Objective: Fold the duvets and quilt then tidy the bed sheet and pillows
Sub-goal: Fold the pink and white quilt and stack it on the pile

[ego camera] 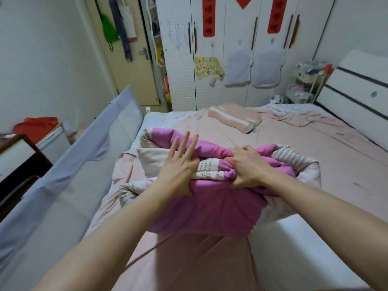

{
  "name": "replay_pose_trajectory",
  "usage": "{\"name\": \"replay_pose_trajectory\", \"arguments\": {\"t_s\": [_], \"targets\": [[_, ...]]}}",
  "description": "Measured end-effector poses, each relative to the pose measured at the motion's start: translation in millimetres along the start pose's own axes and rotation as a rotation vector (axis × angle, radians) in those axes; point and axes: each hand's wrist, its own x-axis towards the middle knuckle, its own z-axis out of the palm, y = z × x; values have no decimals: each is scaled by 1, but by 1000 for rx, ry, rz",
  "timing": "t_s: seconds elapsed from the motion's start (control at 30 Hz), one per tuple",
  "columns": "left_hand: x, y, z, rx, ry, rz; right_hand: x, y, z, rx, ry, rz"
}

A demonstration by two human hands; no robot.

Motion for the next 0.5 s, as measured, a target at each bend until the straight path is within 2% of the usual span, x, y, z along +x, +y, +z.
{"name": "replay_pose_trajectory", "arguments": {"t_s": [0.17,0.23,0.37,0.43,0.5], "targets": [[66,-9,-9,97,-232,236,12,19,1,67,-57,-43],[79,-1,-4,-6,-239,213,9,19,5,60,-51,16],[96,-8,-5,-129,-234,145,2,-20,32,6,67,392],[102,-16,-5,-127,-245,162,1,-28,37,-34,86,407],[102,-18,-3,-121,-247,182,3,-18,33,-71,1,361]]}}
